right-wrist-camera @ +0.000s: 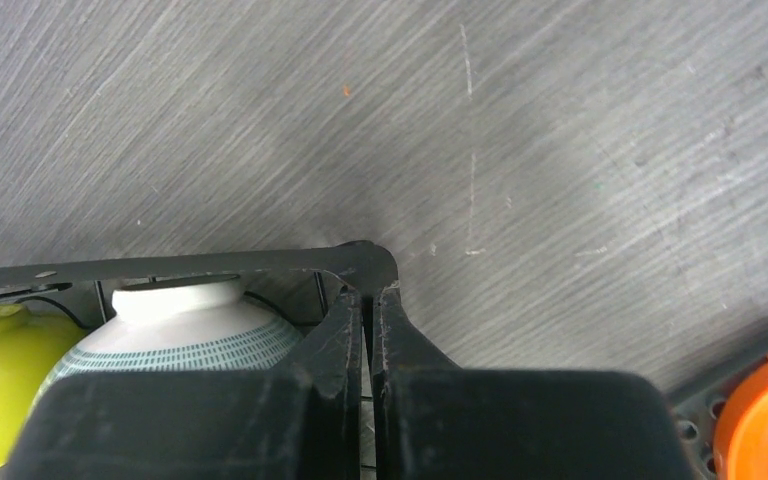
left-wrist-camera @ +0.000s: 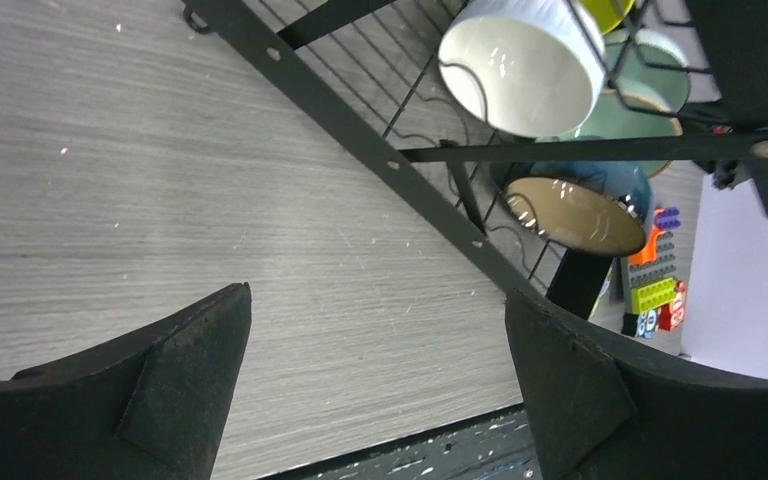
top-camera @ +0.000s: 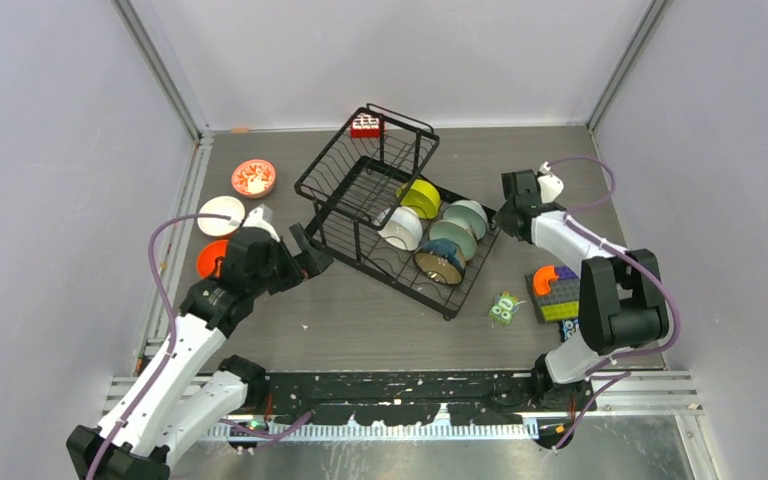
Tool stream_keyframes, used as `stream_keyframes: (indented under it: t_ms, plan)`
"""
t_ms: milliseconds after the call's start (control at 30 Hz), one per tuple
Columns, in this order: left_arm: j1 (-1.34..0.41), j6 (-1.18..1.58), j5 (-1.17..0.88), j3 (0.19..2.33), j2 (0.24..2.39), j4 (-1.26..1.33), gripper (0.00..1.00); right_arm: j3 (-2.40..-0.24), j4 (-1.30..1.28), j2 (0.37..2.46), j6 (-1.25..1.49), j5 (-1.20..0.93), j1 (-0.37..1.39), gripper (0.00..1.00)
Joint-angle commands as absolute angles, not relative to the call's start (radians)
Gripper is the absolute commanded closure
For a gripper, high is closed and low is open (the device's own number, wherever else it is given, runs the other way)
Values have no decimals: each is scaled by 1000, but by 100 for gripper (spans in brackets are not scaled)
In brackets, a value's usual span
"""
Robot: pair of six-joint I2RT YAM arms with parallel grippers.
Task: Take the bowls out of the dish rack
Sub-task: Adjust the dish rack at the center of the board.
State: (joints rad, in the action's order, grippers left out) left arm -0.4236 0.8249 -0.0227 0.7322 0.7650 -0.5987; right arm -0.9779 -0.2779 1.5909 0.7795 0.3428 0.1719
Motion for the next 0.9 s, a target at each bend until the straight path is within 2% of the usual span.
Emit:
stream_keyframes:
  t_ms: [0, 167, 433, 700, 867]
  plan:
    - [-428, 806, 16, 787, 760, -513, 0, -902, -405, 1523, 917, 391, 148, 99]
    - [-428, 822, 46, 791, 771, -485, 0, -840, -417, 1450, 995, 369, 147, 99]
    - [-429, 828, -18, 736, 827, -375, 0, -738, -443, 1335, 1123, 328, 147, 99]
    - [-431, 788, -37, 576, 761, -104, 1, -614, -439, 1214, 1242, 271, 147, 99]
    - [-438, 670, -69, 500, 749, 48, 5, -559, -445, 1141, 1277, 251, 147, 99]
